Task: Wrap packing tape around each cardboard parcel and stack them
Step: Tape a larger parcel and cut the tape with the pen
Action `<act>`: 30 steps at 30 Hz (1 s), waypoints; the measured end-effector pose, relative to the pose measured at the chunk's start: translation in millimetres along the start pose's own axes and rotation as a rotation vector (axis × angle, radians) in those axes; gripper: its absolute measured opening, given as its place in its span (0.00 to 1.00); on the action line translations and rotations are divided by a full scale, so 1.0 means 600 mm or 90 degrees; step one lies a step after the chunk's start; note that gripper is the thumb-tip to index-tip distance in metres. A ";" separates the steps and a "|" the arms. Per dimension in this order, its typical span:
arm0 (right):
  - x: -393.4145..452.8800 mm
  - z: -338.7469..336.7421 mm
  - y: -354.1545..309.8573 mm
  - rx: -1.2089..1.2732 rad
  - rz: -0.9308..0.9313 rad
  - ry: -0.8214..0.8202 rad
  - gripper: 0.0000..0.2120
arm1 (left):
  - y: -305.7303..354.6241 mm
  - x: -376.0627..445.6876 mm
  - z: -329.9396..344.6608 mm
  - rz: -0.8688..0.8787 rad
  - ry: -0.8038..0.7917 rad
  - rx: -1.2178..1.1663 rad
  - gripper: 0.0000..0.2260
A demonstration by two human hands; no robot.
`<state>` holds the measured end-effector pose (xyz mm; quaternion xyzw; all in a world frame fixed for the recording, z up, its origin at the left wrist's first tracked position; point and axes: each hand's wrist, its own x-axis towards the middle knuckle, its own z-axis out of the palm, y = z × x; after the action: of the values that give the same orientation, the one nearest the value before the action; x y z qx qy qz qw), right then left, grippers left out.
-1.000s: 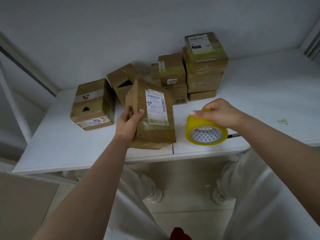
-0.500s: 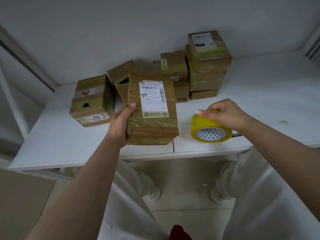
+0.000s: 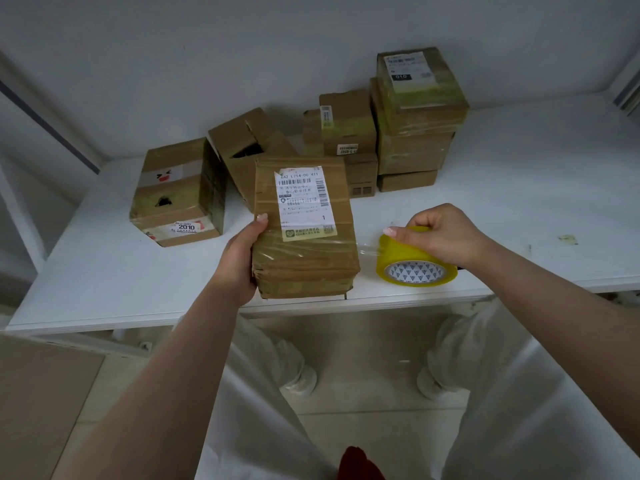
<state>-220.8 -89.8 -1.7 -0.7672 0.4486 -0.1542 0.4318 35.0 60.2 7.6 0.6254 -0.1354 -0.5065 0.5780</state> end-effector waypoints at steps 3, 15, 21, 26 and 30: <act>0.004 0.022 0.016 -0.058 0.018 0.000 0.31 | -0.026 0.004 -0.012 -0.012 0.023 0.038 0.13; 0.003 0.055 0.021 -0.178 0.030 -0.028 0.31 | -0.049 0.021 0.067 0.253 0.167 0.816 0.28; 0.008 0.055 0.036 -0.176 0.044 -0.033 0.30 | -0.114 0.025 0.088 0.206 0.085 1.079 0.35; 0.007 0.062 0.037 -0.180 0.043 -0.025 0.33 | -0.104 0.015 0.084 0.222 0.062 1.078 0.47; -0.001 0.062 0.032 -0.178 0.037 -0.025 0.33 | -0.112 -0.014 0.097 0.124 0.100 1.099 0.57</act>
<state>-208.5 -73.9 -38.8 -0.8092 0.4794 -0.0625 0.3338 -42.5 52.2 -35.4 0.8633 -0.4849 -0.1305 -0.0498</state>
